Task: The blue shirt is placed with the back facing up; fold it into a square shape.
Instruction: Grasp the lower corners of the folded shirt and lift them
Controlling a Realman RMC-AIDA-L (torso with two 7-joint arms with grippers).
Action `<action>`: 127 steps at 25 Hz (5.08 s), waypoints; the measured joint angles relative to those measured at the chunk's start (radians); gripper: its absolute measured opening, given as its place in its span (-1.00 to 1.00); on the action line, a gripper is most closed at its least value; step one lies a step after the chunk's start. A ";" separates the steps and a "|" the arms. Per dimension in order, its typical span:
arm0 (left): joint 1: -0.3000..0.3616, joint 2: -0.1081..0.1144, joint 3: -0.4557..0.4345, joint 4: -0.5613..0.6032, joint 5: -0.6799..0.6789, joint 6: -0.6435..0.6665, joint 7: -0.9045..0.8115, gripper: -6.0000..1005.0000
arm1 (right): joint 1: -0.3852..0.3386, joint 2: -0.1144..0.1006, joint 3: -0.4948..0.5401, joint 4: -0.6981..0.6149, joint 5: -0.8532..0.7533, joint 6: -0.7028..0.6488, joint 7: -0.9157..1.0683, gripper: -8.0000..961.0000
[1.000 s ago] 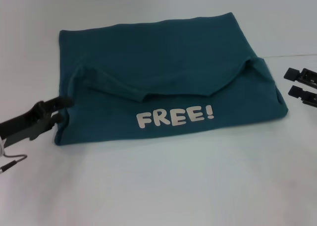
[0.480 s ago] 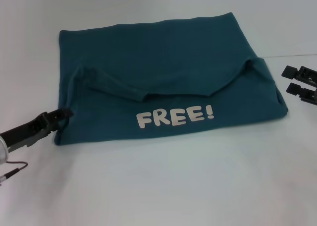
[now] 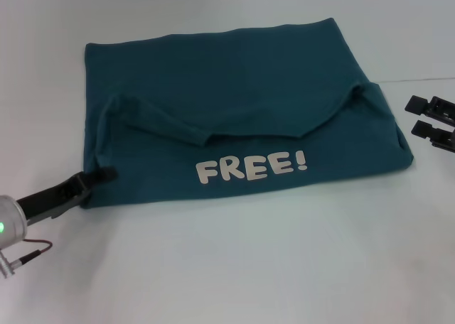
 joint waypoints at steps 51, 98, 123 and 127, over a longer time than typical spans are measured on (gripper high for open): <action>-0.059 0.033 0.029 0.044 0.028 0.061 -0.137 -0.93 | 0.257 -0.148 -0.010 -0.011 -0.668 0.105 0.294 0.74; -0.037 0.021 0.025 0.041 0.023 0.072 -0.138 -0.93 | 0.311 -0.019 -0.103 0.022 -0.761 0.400 0.287 -0.16; 0.023 0.067 -0.018 0.214 0.261 0.549 -0.229 -0.93 | 0.173 -0.066 -0.038 -0.203 -0.769 -0.182 0.329 -0.94; 0.048 0.079 -0.095 0.258 0.330 0.698 -0.230 -0.92 | 0.141 -0.069 -0.040 -0.211 -0.769 -0.275 0.319 -0.94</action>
